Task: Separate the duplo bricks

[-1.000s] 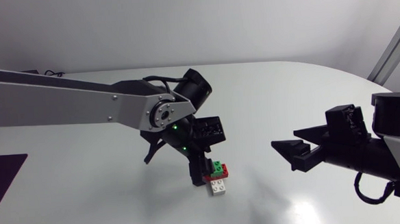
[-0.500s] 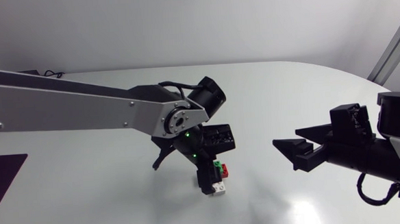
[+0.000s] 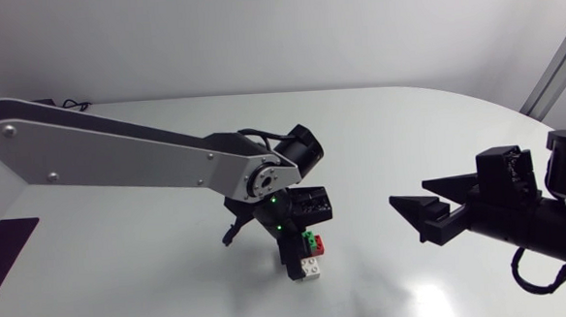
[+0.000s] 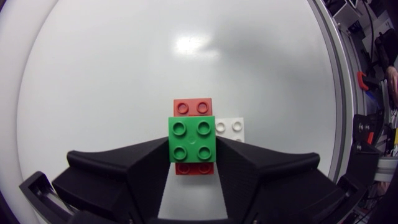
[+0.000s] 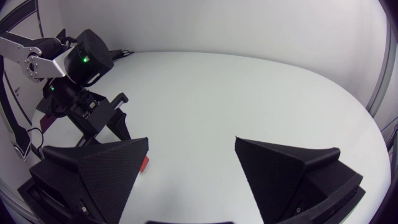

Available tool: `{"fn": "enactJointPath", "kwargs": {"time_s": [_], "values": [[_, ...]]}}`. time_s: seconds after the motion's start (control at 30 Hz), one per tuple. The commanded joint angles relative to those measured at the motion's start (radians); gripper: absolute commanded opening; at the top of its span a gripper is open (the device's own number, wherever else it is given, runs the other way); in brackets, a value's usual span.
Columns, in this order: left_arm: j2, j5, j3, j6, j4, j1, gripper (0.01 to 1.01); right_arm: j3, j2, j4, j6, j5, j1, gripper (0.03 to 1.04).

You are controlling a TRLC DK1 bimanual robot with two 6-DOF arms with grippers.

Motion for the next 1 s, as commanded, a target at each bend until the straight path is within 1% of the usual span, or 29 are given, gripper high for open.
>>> {"fn": "enactJointPath", "kwargs": {"time_s": [0.0,0.13,0.27,0.33,0.43,0.57,0.7,0.73,0.8,0.97], "values": [[0.035,-0.009,0.043,-0.043,-0.001,0.007,0.105,-0.034,-0.017,-0.016,0.015,-0.007,0.013,1.0],[0.036,-0.009,0.042,-0.052,0.005,0.003,0.097,-0.037,-0.04,-0.025,0.015,-0.007,0.016,1.0],[0.015,-0.006,0.039,-0.089,0.019,0.004,0.074,-0.044,-0.06,-0.028,0.015,-0.007,0.016,1.0],[-0.008,0.002,0.045,-0.126,0.025,0.014,0.072,-0.041,-0.077,-0.04,0.017,-0.007,0.016,1.0],[-0.047,0.036,0.08,-0.233,0.025,0.046,0.074,-0.037,-0.11,-0.051,0.034,-0.007,0.016,1.0],[-0.064,0.128,0.158,-0.371,0.007,0.11,0.074,-0.029,-0.167,-0.062,0.07,-0.005,0.035,1.0],[-0.054,0.215,0.22,-0.46,-0.029,0.162,0.074,-0.009,-0.184,-0.079,0.113,-0.007,0.066,1.0],[-0.048,0.251,0.232,-0.485,-0.035,0.176,0.074,0.005,-0.181,-0.099,0.118,-0.013,0.072,1.0],[-0.036,0.281,0.26,-0.495,-0.067,0.187,0.074,0.028,-0.159,-0.123,0.118,-0.031,0.086,1.0],[-0.033,0.333,0.274,-0.523,-0.073,0.196,0.074,0.074,-0.055,-0.137,0.09,-0.034,0.144,1.0]]}}
